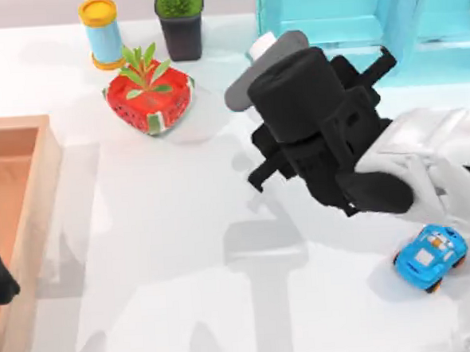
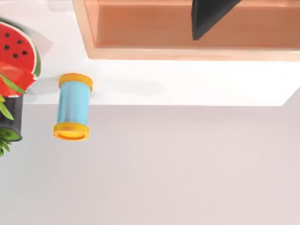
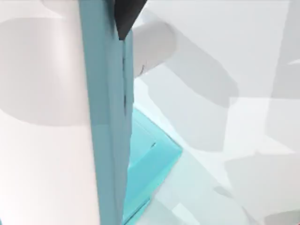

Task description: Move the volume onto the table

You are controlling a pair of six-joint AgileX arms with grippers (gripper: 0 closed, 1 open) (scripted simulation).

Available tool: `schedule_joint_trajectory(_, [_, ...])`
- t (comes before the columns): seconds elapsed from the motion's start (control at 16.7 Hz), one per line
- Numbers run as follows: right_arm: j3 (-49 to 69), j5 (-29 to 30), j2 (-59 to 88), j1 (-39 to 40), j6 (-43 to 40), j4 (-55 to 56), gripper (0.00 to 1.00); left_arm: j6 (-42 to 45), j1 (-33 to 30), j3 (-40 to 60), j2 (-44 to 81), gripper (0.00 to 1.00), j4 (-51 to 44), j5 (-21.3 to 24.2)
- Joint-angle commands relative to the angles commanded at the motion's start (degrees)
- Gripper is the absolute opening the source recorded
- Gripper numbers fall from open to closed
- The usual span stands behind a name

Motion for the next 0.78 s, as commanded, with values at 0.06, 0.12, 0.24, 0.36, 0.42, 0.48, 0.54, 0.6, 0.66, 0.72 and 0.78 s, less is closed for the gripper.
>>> schedule_joint_trajectory(0.06, [0.7, 4.3, 2.5, 4.6, -3.1, -0.4, 0.00, 0.0, 0.0, 0.0, 0.0, 1.00, 0.0, 0.0])
schedule_joint_trajectory(0.12, [1.3, 8.5, 5.0, 9.1, -6.2, -0.7, 0.00, 0.0, 0.0, 0.0, 0.0, 1.00, 0.0, 0.0])
schedule_joint_trajectory(0.24, [2.4, 16.1, 9.3, 17.0, -12.0, -1.4, 0.00, 0.0, 0.0, 0.0, 0.0, 1.00, 0.0, 0.0])
schedule_joint_trajectory(0.36, [3.3, 22.5, 12.8, 23.7, -17.1, -2.0, 0.00, 0.0, 0.0, 0.0, 0.0, 1.00, 0.0, 0.0])
schedule_joint_trajectory(0.42, [3.6, 25.1, 14.2, 26.4, -19.2, -2.2, 0.00, 0.0, 0.0, 0.0, 0.0, 1.00, 0.0, 0.0])
schedule_joint_trajectory(0.48, [3.9, 27.2, 15.3, 28.6, -21.0, -2.4, 0.00, 0.0, 0.0, 0.0, 0.0, 1.00, 0.0, 0.0])
schedule_joint_trajectory(0.54, [4.1, 28.9, 16.1, 30.3, -22.4, -2.5, 0.00, 0.0, 0.0, 0.0, 0.0, 1.00, 0.0, 0.0])
schedule_joint_trajectory(0.6, [4.2, 29.9, 16.6, 31.4, -23.3, -2.6, 0.00, 0.0, 0.0, 0.0, 0.0, 1.00, 0.0, 0.0])
schedule_joint_trajectory(0.66, [4.3, 30.4, 16.8, 31.9, -23.7, -2.7, 0.00, 0.0, 0.0, 0.0, 0.0, 1.00, 0.0, 0.0])
schedule_joint_trajectory(0.72, [4.3, 30.4, 16.8, 31.9, -23.7, -2.7, 0.00, 0.0, 0.0, 0.0, 0.0, 1.00, 0.0, 0.0])
schedule_joint_trajectory(0.78, [4.3, 30.4, 16.8, 31.9, -23.7, -2.7, 0.00, 0.0, 0.0, 0.0, 0.0, 1.00, 0.0, 0.0])
